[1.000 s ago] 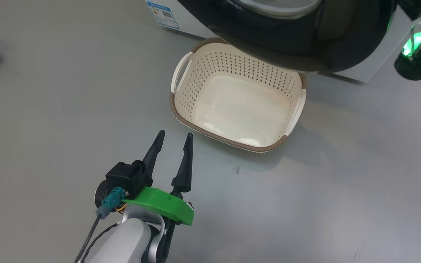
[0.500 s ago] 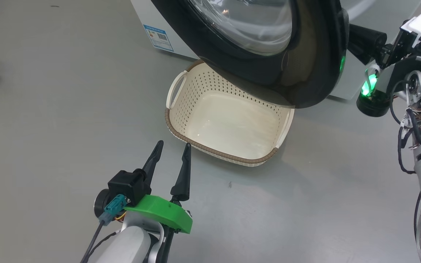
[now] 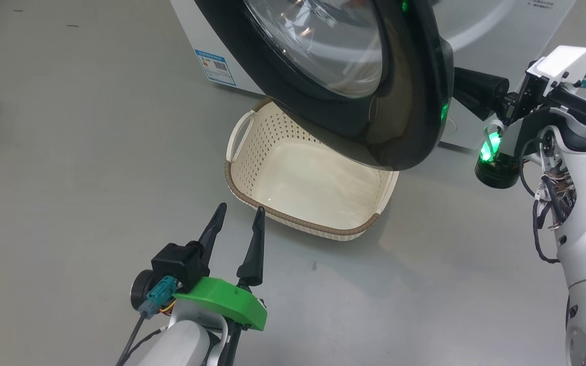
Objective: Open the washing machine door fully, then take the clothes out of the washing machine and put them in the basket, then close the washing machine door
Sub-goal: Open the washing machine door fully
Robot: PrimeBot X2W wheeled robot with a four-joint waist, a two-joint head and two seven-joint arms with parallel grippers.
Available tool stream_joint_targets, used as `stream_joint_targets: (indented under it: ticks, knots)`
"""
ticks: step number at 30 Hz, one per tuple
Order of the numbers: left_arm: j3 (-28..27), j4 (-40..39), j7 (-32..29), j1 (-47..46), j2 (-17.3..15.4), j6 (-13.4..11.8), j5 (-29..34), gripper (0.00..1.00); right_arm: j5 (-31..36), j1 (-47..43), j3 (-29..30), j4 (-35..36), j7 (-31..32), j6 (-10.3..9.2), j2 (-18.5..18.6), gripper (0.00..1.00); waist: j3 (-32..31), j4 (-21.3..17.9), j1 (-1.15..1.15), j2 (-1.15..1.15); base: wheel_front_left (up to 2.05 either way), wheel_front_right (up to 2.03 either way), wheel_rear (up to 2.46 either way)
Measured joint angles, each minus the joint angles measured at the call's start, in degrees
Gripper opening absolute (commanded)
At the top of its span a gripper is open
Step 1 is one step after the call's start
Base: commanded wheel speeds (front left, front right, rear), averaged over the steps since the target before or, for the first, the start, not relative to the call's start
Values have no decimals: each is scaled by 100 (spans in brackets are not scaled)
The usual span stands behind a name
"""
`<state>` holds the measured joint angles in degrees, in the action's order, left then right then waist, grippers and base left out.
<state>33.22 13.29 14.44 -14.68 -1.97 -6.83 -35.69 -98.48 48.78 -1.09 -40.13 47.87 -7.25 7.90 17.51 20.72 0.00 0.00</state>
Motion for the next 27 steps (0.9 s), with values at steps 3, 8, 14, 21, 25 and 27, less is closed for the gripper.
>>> stream_joint_targets:
  ticks: [3, 8, 14, 21, 25, 27]
  knots:
    - [-2, 2, 0, 3, 0, 0, 1, 100, 0, -41, -69, 24, 51, 0, -36, 0, -17, -10, 0, 0, 0, 0, 0]
    - [-4, 1, 0, 4, 0, 0, 1, 100, 0, -153, -169, 76, 123, 0, -102, 0, -30, -25, 0, 0, 0, 0, 0]
    - [-4, 0, 0, 4, -1, 0, 1, 100, -25, -261, -261, 135, 181, 0, -172, 0, -50, -35, 0, 0, 0, 0, 0]
    - [-16, 5, 0, 10, -1, 0, 47, 100, -83, -427, -325, 258, 232, 0, -245, 0, -83, -41, 0, 0, 0, 0, 0]
    - [-25, 15, 0, 23, -1, 0, 83, 100, -123, -501, -333, 281, 232, 0, -263, 0, -104, -50, 0, 0, 0, 0, 0]
    - [-25, 16, 0, 27, -1, 0, 91, 100, -133, -534, -337, 308, 232, 0, -267, 0, -113, -56, 0, 0, 0, 0, 0]
